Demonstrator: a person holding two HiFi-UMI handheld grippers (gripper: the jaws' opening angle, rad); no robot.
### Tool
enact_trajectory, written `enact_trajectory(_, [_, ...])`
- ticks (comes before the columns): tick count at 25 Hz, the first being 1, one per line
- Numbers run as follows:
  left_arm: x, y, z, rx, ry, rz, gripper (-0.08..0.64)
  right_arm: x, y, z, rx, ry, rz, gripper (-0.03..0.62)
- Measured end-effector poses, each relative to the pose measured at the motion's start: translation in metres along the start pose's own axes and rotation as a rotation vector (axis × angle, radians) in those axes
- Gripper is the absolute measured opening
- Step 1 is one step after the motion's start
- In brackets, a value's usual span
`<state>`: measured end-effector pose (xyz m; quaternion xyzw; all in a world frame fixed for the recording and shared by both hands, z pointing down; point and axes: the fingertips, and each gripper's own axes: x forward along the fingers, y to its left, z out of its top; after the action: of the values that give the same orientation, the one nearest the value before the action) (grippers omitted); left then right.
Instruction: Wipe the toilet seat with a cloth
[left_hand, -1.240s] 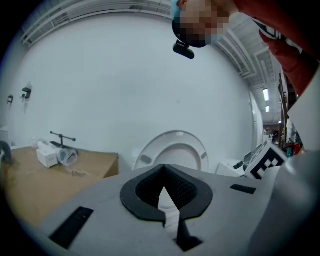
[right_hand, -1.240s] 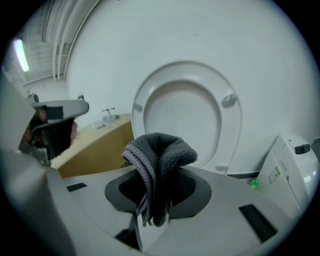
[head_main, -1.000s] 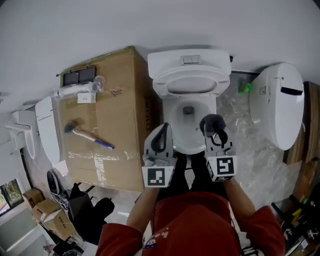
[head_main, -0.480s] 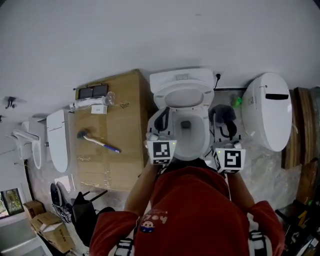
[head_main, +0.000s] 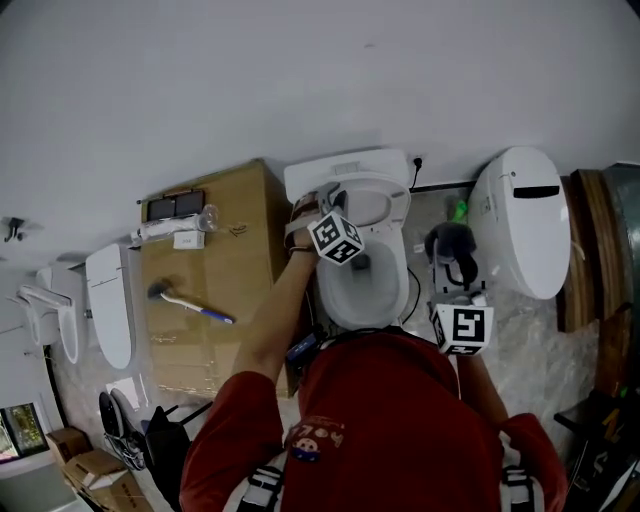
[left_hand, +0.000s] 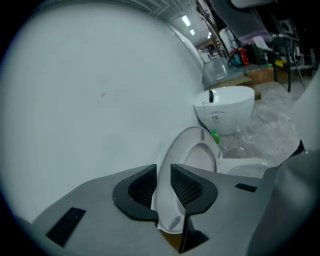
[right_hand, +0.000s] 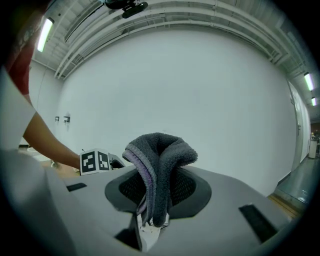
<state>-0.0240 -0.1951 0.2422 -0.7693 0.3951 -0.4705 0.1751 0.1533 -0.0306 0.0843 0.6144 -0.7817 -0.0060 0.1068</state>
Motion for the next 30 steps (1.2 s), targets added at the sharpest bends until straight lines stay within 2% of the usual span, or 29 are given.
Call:
enact_trajectory(2, [0.019,-0.002,-0.005,0.047,0.034,-0.015,0.094,-0.007,-0.007,-0.005,-0.003,0.016,-0.024,0.087])
enact_trajectory(5, [0.036,0.003,-0.009,0.066,0.065,-0.013,0.097,-0.017,-0.018,-0.013,0.0,0.038,-0.061,0.087])
enact_trajectory(8, [0.041,0.005,-0.007,0.09,0.066,-0.029,0.103,-0.024,-0.026,-0.015,-0.002,0.05,-0.088,0.087])
enact_trajectory(10, [0.039,0.004,-0.006,0.115,0.052,-0.007,0.089,-0.026,-0.028,-0.016,0.005,0.048,-0.096,0.087])
enact_trajectory(13, [0.03,0.002,-0.005,0.113,0.032,0.022,0.054,-0.025,-0.023,-0.019,0.017,0.058,-0.085,0.087])
enact_trajectory(16, [0.021,-0.003,-0.004,0.087,0.024,-0.002,0.052,-0.024,-0.012,-0.017,0.016,0.051,-0.052,0.087])
enact_trajectory(18, [0.015,-0.011,-0.003,0.07,0.017,-0.061,0.054,-0.02,-0.006,-0.015,0.015,0.048,-0.032,0.087])
enact_trajectory(22, [-0.007,-0.042,-0.008,0.035,-0.001,-0.238,0.054,-0.009,0.002,-0.008,0.031,0.028,0.026,0.087])
enact_trajectory(27, [-0.057,-0.095,-0.008,0.059,-0.027,-0.449,0.054,-0.011,0.025,-0.021,0.025,0.046,0.101,0.087])
enact_trajectory(30, [-0.078,-0.128,-0.02,-0.05,-0.009,-0.602,0.067,-0.01,0.042,-0.029,0.034,0.059,0.154,0.087])
